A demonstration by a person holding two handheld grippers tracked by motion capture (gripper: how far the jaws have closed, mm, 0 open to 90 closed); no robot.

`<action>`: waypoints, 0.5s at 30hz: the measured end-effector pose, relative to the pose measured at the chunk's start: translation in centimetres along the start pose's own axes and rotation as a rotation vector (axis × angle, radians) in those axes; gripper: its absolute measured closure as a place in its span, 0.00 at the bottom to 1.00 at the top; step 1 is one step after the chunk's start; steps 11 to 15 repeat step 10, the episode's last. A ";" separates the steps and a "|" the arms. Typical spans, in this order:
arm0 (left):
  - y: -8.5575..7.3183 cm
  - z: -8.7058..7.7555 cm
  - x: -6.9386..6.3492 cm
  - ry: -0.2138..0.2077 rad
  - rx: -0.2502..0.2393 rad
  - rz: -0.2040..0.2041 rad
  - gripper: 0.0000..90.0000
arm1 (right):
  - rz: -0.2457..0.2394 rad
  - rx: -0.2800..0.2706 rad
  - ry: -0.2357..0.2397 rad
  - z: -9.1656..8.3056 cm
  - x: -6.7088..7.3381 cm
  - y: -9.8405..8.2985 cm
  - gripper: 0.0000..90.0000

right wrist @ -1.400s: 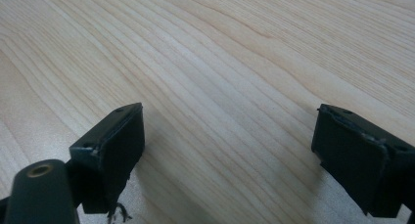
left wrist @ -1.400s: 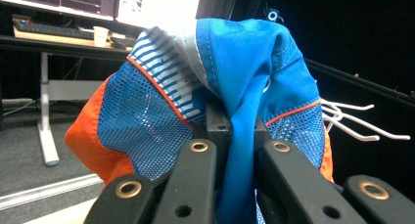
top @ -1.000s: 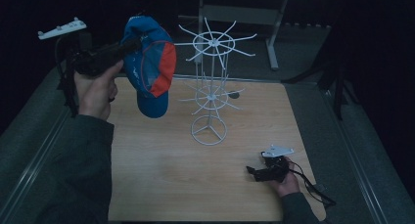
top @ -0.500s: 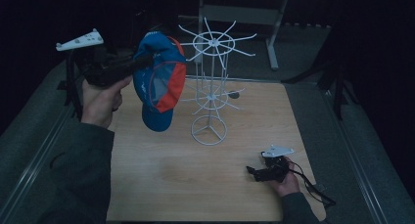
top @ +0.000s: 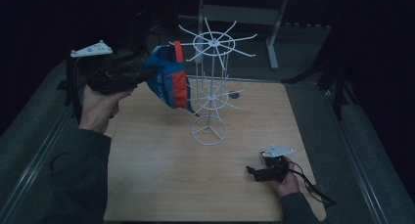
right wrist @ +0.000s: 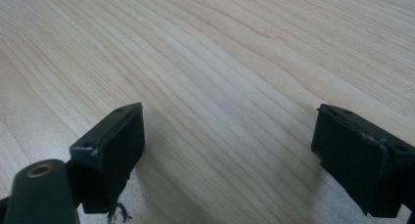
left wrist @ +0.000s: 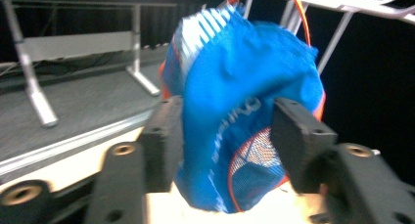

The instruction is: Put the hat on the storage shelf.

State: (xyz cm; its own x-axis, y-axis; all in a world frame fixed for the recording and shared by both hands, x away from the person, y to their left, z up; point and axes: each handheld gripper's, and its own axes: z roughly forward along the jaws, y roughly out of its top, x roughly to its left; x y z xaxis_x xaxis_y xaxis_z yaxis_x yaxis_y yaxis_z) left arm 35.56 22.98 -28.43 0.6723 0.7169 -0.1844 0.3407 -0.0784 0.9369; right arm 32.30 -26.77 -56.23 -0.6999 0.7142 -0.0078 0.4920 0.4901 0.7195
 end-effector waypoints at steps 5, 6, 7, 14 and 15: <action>-0.1 0.0 -0.3 0.040 0.010 0.022 0.40 | 0.001 0.001 0.001 0.0 0.0 0.0 0.14; -0.1 -0.1 -0.4 0.049 0.009 0.026 0.39 | 0.001 0.001 0.001 0.0 0.0 0.0 0.14; -0.1 -0.2 -0.5 0.057 0.010 0.028 0.39 | 0.001 0.001 0.001 0.0 0.0 0.0 0.14; -0.1 -0.5 -0.8 0.081 0.008 0.039 0.38 | 0.001 0.001 0.001 0.0 0.0 0.0 0.14; -0.1 -0.5 -0.8 0.081 0.008 0.039 0.38 | 0.001 0.001 0.001 0.0 0.0 0.0 0.14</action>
